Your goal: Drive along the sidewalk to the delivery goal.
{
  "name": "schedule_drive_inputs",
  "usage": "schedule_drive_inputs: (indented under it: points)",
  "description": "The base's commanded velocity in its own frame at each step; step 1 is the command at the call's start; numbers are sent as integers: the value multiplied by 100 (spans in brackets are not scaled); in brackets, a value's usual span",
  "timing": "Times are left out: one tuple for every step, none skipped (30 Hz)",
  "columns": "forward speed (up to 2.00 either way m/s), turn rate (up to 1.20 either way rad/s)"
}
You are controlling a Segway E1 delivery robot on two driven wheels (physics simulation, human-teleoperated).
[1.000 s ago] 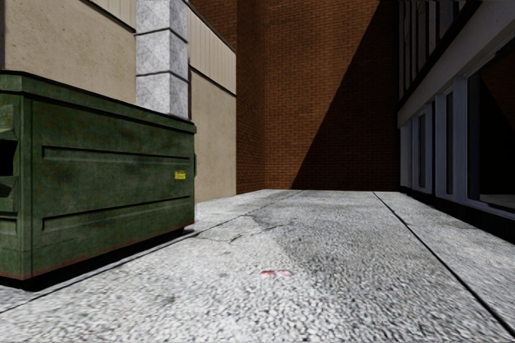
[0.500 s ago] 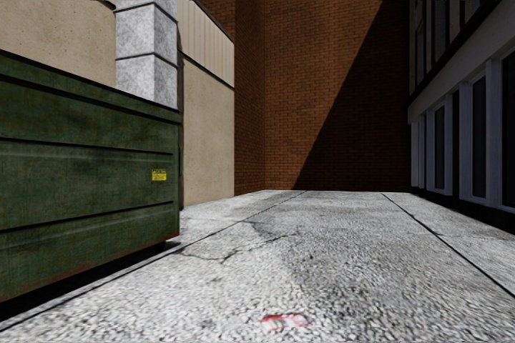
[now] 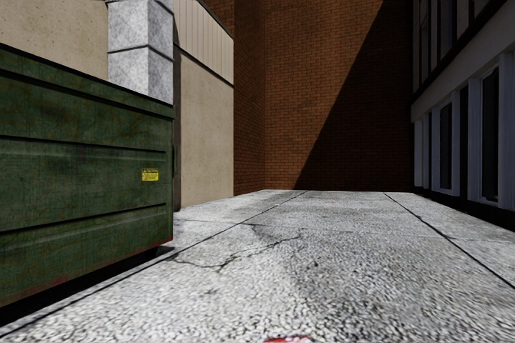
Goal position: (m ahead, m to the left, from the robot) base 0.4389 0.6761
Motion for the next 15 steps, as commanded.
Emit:
schedule_drive_inputs:
  points:
    - [0, 0]
    - [0, 0]
    - [0, 0]
    - [0, 0]
    - [0, 0]
    - [0, 0]
    - [0, 0]
    - [0, 0]
    - [0, 0]
    - [0, 0]
    - [0, 0]
    - [0, 0]
    - [0, 0]
    - [0, 0]
    - [0, 0]
